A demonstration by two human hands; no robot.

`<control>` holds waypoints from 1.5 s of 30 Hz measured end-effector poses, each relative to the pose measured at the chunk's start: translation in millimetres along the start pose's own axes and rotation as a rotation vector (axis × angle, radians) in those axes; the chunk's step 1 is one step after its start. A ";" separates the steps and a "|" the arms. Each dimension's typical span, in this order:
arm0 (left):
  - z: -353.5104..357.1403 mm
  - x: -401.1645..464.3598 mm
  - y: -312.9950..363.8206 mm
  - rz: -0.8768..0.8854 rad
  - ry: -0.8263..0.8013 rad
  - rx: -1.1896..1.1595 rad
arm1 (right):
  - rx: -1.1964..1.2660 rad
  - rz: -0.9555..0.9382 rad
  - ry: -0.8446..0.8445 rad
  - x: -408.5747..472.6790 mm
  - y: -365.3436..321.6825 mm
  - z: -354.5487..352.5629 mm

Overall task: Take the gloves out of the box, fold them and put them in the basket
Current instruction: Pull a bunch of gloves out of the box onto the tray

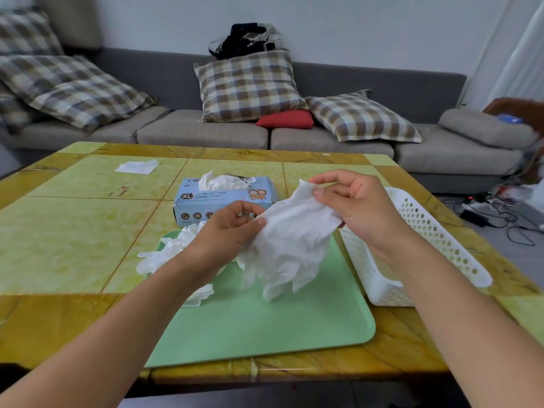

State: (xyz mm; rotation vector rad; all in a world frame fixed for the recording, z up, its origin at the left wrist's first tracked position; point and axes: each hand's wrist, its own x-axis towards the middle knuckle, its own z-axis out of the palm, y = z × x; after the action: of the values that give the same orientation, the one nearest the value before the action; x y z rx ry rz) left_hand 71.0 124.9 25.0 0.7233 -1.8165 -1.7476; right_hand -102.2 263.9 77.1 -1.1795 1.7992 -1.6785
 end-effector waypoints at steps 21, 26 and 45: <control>29.9 -31.1 34.4 0.001 -0.165 -0.261 | 0.172 0.279 -0.373 -19.7 1.2 9.5; 18.8 -23.6 31.8 -0.024 -0.153 -0.057 | 0.300 0.390 -0.195 -11.2 5.3 2.3; 17.4 18.8 24.5 0.104 0.155 0.167 | 0.136 0.181 0.000 17.9 31.0 6.4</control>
State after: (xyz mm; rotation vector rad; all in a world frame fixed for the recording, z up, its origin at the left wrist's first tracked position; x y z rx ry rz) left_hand 44.7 125.2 48.8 0.7917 -1.8730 -1.4458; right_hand -116.5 243.2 50.8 -0.9300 1.7060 -1.6662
